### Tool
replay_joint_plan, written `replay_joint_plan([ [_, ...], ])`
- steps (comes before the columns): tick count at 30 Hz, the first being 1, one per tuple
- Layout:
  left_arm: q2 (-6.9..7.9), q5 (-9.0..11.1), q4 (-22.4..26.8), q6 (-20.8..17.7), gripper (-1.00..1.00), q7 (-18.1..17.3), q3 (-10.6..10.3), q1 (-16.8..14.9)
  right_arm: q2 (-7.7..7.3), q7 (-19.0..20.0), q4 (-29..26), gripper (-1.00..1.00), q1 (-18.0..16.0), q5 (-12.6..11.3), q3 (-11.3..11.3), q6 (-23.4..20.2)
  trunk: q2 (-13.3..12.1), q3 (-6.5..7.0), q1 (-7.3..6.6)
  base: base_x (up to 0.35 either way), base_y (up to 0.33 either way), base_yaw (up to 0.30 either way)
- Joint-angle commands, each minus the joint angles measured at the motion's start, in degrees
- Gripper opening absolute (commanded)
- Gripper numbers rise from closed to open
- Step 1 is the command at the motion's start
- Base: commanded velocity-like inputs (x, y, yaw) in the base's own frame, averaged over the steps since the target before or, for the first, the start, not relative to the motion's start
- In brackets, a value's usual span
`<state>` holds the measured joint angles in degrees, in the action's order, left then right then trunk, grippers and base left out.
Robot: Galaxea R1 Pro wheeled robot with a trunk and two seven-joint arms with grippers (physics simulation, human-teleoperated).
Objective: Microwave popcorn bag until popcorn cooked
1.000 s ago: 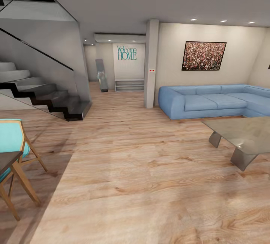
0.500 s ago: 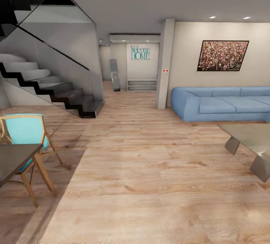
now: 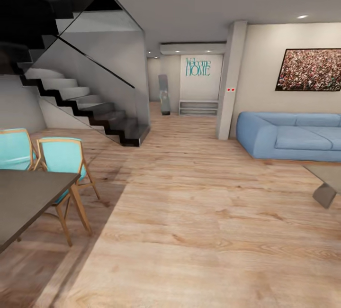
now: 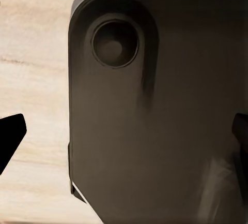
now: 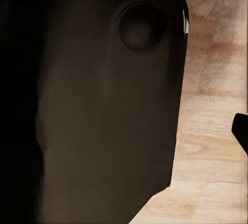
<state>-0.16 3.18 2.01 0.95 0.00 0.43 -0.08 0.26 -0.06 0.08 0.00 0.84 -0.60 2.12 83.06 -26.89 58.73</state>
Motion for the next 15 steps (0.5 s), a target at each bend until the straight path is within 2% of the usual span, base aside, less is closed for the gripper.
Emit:
replay_joint_plan([
  [1,0.01,0.33,0.01,0.10,1.00,0.00,-0.02,-0.01,-0.03,-0.02,0.01,1.00,0.00,0.15,-0.06,1.25,0.02,-0.04,0.00,0.000,0.000,0.276],
  [5,0.00,0.36,0.08,0.10,1.00,0.00,-0.01,-0.01,-0.29,-0.02,0.01,1.00,0.00,-0.11,0.01,3.75,0.02,-0.04,0.00,0.000,0.000,0.277],
  [15,-0.10,0.42,0.28,0.19,1.00,0.00,0.18,-0.01,-0.52,-0.02,0.09,1.00,0.00,-1.05,0.22,4.58,0.02,-0.04,0.00,0.000,0.000,0.277],
])
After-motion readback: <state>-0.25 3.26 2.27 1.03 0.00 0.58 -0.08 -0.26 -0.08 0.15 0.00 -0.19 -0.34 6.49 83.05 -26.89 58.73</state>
